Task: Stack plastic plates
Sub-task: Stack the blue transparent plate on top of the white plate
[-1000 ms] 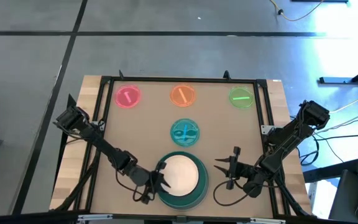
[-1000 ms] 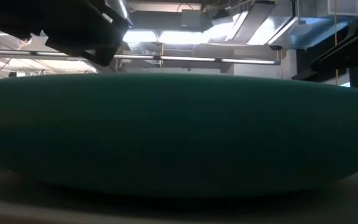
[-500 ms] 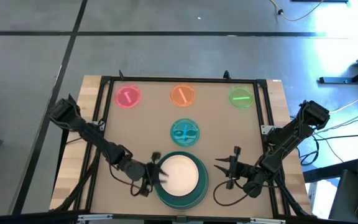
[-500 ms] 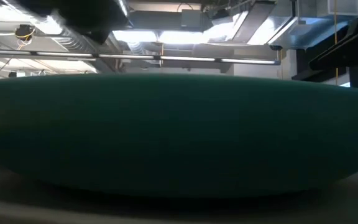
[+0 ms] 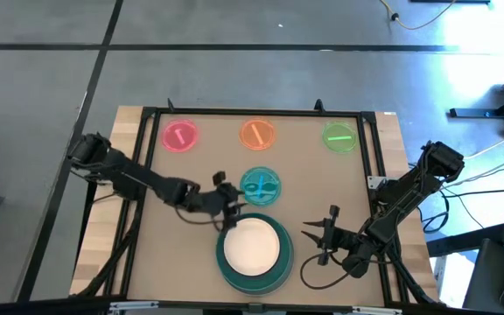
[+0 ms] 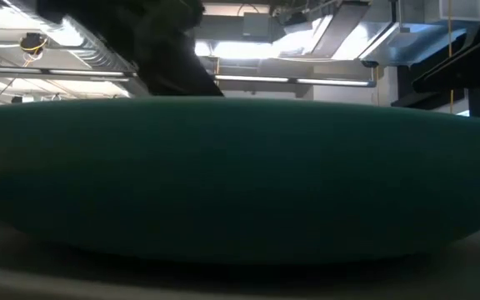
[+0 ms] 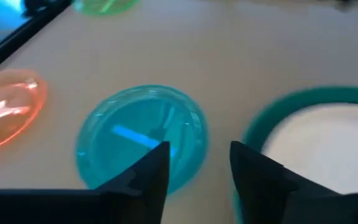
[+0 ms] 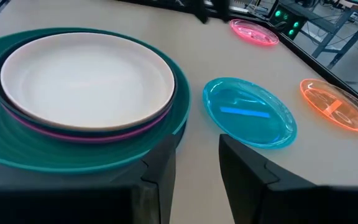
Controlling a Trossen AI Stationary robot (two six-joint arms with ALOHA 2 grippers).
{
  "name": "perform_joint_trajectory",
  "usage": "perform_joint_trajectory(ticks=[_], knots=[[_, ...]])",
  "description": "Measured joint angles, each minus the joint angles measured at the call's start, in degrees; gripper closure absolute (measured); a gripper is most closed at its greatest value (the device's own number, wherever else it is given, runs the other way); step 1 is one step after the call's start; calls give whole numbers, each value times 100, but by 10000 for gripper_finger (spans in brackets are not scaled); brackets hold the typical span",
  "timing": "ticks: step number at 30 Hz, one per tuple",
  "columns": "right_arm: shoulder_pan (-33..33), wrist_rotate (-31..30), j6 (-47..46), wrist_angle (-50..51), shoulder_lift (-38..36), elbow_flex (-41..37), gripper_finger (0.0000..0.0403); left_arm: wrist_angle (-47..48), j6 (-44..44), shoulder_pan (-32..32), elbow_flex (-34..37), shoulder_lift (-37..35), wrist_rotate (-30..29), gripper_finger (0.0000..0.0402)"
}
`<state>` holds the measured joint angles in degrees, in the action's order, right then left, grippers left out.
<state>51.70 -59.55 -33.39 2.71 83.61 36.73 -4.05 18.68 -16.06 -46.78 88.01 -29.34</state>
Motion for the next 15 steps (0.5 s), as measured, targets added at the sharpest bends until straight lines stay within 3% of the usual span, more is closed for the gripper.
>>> perform_joint_trajectory(ticks=[4,11,15], knots=[[0,0,2,16,0,0,290,29,244,522,0,88,-2,215],[0,0,2,41,0,2,290,46,575,1254,0,543,76,215],[0,0,2,43,0,0,290,61,1082,1615,0,760,576,215]])
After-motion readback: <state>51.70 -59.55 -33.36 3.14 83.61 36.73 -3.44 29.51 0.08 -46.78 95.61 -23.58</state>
